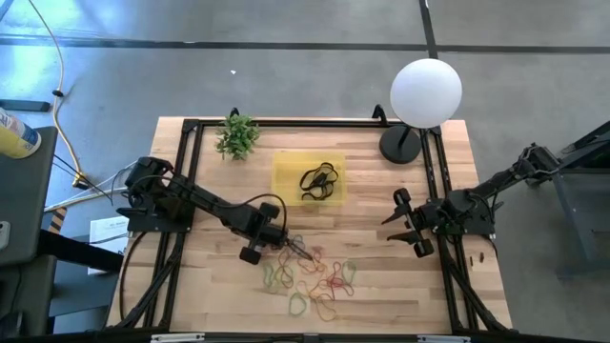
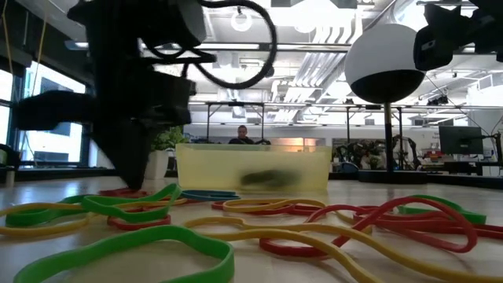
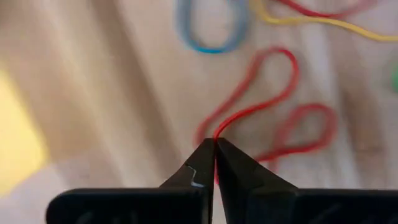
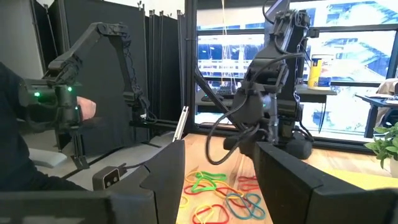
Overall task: Pick and place rubber bands into bin
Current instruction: Put the red rubber band into the yellow bin
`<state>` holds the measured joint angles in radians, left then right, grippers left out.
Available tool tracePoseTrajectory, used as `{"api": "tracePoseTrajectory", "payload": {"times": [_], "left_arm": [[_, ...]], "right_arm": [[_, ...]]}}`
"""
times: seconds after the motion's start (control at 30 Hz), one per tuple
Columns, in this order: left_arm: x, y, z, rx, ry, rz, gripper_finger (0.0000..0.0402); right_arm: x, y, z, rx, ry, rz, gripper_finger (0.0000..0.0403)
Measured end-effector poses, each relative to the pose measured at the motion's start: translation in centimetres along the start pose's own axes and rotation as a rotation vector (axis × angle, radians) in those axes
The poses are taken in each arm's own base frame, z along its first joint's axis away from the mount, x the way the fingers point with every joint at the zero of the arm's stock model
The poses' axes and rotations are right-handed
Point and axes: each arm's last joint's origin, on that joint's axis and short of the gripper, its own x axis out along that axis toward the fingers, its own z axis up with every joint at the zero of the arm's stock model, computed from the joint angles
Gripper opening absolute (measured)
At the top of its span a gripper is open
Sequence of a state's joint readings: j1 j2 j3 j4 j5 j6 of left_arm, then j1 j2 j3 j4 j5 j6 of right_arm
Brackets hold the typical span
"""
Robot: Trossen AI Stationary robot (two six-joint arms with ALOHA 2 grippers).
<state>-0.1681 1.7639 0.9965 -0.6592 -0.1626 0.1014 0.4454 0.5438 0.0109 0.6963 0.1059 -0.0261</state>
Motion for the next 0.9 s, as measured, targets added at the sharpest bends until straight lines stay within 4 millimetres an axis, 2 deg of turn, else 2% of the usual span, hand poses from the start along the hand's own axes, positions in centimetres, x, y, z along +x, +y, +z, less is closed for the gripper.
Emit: {"api": "tracePoseTrajectory", "payload": {"times": [0.17,0.33,0.63,0.9], "left_arm": [[-1.0,0.3,0.3,0.017,0.018,0.031,0.0004],[-1.1,0.3,0.2,0.038,0.031,0.026,0.0001],[-1.7,0.6,0.1,0.032,0.035,0.131,0.0000],[-4.8,1.4,1.2,0.043,-0.038,0.203,0.0000]], "right_arm": [[0.0,0.0,0.0,0.000,0.003,-0.010,0.0181],[0.0,-0.1,-0.1,-0.001,0.008,-0.027,0.0181],[0.0,-0.1,-0.1,-0.001,0.012,-0.026,0.0181],[0.0,-0.2,-0.2,-0.003,0.024,-0.056,0.0181]]}}
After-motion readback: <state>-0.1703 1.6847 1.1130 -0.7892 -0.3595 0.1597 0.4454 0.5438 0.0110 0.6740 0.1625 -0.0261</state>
